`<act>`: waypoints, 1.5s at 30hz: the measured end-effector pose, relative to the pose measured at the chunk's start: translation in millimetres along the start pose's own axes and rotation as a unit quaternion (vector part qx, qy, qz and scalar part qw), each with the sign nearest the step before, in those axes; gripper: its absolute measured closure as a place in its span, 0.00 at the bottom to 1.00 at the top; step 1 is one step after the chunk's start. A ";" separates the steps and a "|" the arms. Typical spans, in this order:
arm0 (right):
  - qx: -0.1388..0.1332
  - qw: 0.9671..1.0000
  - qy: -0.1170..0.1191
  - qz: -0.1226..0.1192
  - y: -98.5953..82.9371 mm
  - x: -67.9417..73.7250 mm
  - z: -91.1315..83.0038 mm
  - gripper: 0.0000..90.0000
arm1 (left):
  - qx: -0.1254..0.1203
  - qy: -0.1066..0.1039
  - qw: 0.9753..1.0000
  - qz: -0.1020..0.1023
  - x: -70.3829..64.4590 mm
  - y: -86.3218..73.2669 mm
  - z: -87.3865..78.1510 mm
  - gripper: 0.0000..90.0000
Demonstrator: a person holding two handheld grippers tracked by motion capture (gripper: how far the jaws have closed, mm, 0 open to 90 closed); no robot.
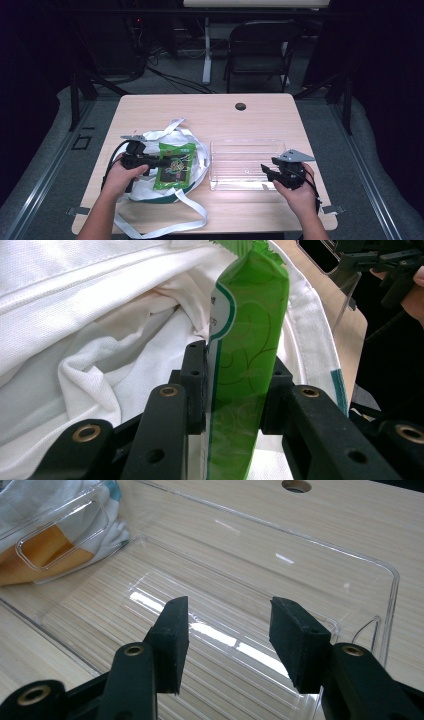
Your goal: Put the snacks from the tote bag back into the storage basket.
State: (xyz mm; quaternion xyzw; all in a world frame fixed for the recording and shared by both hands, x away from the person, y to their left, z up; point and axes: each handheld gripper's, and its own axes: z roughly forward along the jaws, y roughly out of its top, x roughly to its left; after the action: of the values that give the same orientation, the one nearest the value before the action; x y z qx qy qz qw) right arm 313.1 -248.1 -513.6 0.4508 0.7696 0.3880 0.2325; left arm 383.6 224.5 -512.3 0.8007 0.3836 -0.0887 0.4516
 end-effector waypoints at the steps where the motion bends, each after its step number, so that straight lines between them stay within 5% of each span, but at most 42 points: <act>1: -0.001 1.000 0.000 0.001 -0.2 0.0 0.2 0.56 | -0.001 0.000 1.000 0.000 0.3 -0.2 -0.2 0.79; 32: -0.017 1.000 0.004 -0.019 0.3 4.1 -1.4 0.62 | -0.036 0.017 0.999 -0.005 3.1 -4.7 -11.1 0.80; 40: 0.006 1.000 0.020 -0.018 -0.2 4.6 1.5 0.65 | -0.056 0.026 0.998 0.000 0.9 -3.4 -16.9 0.80; 45: 0.011 0.999 0.011 -0.034 0.1 2.8 0.6 0.67 | -0.069 0.031 0.997 0.006 -3.5 0.5 -19.7 0.80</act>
State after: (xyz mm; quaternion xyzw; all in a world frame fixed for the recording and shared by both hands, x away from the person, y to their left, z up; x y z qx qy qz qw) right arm 312.2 -245.4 -513.9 0.4229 0.7911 0.3762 0.2320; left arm 377.6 238.0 -498.9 0.7725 0.3979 -0.0343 0.4937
